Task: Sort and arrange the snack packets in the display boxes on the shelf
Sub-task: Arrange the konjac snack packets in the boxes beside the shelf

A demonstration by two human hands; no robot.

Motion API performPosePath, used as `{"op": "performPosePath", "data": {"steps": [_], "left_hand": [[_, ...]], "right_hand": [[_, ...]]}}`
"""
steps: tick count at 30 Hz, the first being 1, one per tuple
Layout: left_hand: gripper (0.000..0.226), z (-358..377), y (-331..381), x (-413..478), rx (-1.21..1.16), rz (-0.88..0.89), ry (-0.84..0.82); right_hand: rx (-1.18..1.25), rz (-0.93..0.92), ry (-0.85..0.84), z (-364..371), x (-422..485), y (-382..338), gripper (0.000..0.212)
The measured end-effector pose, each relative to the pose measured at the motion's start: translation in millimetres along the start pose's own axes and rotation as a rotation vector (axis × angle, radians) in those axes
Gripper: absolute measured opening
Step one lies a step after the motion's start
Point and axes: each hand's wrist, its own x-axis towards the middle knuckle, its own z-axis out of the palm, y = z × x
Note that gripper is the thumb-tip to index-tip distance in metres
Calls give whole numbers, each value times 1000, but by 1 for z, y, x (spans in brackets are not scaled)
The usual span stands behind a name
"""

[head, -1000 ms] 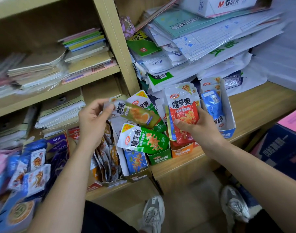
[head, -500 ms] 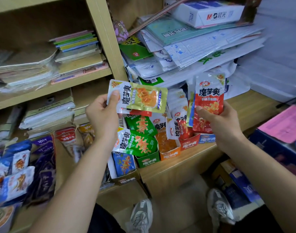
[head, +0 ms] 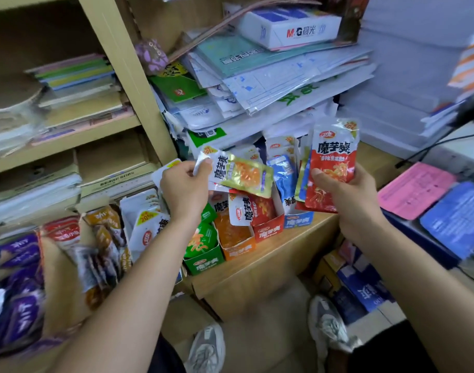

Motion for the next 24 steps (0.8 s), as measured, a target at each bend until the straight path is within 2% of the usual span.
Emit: {"op": "performPosePath", "data": {"steps": [2, 5, 9, 11, 14, 18, 21, 24], "left_hand": [[57, -5, 0, -2, 176, 123, 18], [61, -12, 4, -3, 263, 238, 32], [63, -8, -3, -9, 361, 280, -132], [62, -4, -3, -15, 386, 294, -136], [57, -5, 6, -19, 266, 319, -38], [29, -15, 14, -12, -180, 206, 51], [35, -27, 16, -5, -214, 235, 145], [24, -49, 17, -2, -179, 304, 188]], "right_hand": [[2, 0, -4, -1, -1, 0, 35], [2, 2, -20, -2, -1, 1, 31], [-41, 9, -56, 1, -2, 6, 36], [-66, 5, -66, 2, -2, 9, 39], [-66, -15, -44, 1, -3, 8, 38], [-60, -21, 13, -1, -1, 4, 38], [-65, 3, -2, 2, -2, 4, 37], [-69, 2, -53, 10, -7, 5, 30]]}}
